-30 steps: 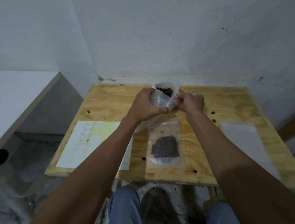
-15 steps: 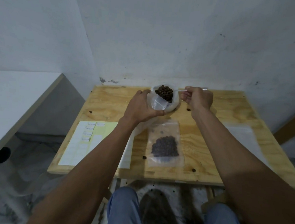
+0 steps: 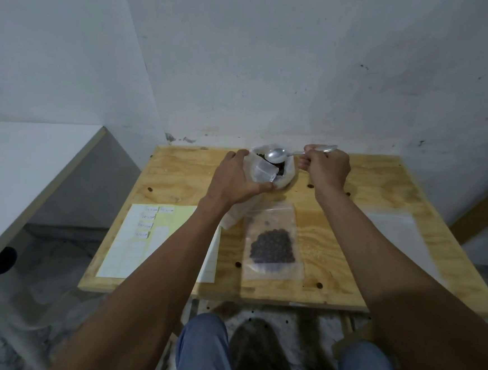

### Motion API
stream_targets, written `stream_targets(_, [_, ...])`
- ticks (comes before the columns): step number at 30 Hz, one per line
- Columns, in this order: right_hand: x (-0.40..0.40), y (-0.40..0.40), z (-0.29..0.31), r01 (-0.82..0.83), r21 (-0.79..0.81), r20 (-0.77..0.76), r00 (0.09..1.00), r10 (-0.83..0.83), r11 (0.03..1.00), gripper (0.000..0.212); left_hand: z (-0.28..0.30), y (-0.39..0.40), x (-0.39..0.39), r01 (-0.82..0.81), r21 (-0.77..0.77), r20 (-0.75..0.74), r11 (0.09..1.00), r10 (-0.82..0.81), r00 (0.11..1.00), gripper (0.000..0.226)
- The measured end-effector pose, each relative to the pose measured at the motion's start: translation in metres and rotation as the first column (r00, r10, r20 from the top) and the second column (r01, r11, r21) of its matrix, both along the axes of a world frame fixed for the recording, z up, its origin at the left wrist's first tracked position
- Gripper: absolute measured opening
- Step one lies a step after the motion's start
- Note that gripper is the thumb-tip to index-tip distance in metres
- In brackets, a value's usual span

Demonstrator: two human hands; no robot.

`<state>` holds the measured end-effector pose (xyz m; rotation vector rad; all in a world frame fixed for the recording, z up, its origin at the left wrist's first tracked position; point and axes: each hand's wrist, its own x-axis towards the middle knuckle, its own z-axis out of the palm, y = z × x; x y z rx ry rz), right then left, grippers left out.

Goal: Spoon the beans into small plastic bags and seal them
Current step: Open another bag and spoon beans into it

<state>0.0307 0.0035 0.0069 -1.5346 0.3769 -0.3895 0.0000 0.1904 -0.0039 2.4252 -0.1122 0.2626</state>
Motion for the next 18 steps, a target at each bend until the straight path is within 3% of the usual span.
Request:
stream_targets(5, [0.008,0.008,-0.02,0.064,-0.01,-0.047,0.997,-0.064,0.998,0.008,-0.002,-0.003,0.012,-0.022,-0.042,-0.009,0.999,0.022,1.0,0.09])
stream_targets(9, [0.012,0.014,-0.032,0.038,-0.07,-0.092,0.995,-0.044,0.997,0.025,0.002,-0.006,0.015,-0.025,-0.078,-0.048,0.997,0.021,0.999,0.097])
stream_targets(13, [0.015,0.017,-0.029,-0.028,-0.088,-0.183,0.983,0.012,0.996,0.012,0.003,-0.01,0.017,-0.009,-0.075,-0.039,0.997,0.006,0.999,0.099])
stream_targets(18, [0.015,0.013,-0.021,0.022,0.088,-0.234,0.972,0.0,0.996,0.01,-0.003,-0.008,0.017,0.008,-0.059,-0.039,0.998,-0.01,0.999,0.097])
